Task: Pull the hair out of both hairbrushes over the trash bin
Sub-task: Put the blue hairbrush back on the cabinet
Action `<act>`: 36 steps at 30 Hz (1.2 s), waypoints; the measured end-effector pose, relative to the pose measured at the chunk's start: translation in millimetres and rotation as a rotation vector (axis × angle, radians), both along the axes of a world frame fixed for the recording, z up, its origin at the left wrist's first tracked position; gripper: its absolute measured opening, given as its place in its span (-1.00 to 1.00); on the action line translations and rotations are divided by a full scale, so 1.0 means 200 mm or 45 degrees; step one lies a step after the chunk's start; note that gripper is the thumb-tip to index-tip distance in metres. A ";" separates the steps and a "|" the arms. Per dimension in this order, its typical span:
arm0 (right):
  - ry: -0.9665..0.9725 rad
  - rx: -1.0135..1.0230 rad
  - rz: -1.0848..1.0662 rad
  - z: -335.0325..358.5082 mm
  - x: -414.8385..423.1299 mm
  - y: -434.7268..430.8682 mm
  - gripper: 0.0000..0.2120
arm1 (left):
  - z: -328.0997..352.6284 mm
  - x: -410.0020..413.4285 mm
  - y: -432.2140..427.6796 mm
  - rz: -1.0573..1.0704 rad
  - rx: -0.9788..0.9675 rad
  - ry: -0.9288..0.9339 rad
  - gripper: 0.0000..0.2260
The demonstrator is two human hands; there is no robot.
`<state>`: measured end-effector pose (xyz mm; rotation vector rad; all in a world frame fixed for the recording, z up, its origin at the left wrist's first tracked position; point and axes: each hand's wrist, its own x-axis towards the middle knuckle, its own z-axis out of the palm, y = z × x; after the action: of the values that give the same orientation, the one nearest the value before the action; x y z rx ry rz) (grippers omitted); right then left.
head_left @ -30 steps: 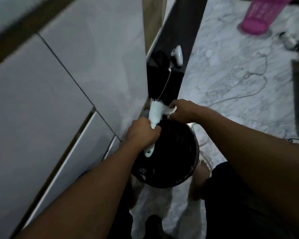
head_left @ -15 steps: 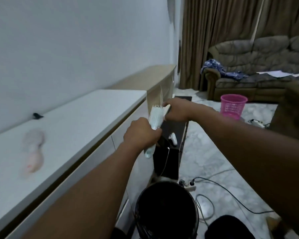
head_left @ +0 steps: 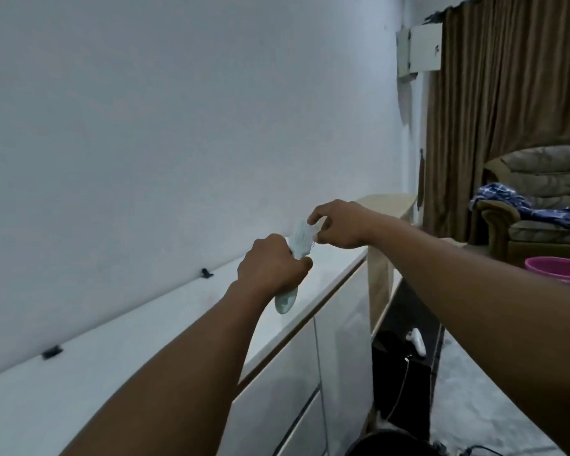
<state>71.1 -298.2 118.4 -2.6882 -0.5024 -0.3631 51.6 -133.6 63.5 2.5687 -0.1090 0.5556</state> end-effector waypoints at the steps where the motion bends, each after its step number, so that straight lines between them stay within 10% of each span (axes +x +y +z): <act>1: -0.003 0.000 0.032 0.01 0.01 0.06 -0.61 | 0.01 -0.01 0.06 0.031 -0.005 -0.003 -0.79; 36: 0.184 -0.310 0.417 -0.69 0.31 1.33 -0.62 | -0.57 -0.11 1.05 0.688 0.164 0.381 -0.66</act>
<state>133.5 -32.2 -18.8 -2.7650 -0.9792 -0.0156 29.6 77.0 -51.5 2.7712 0.6885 0.3480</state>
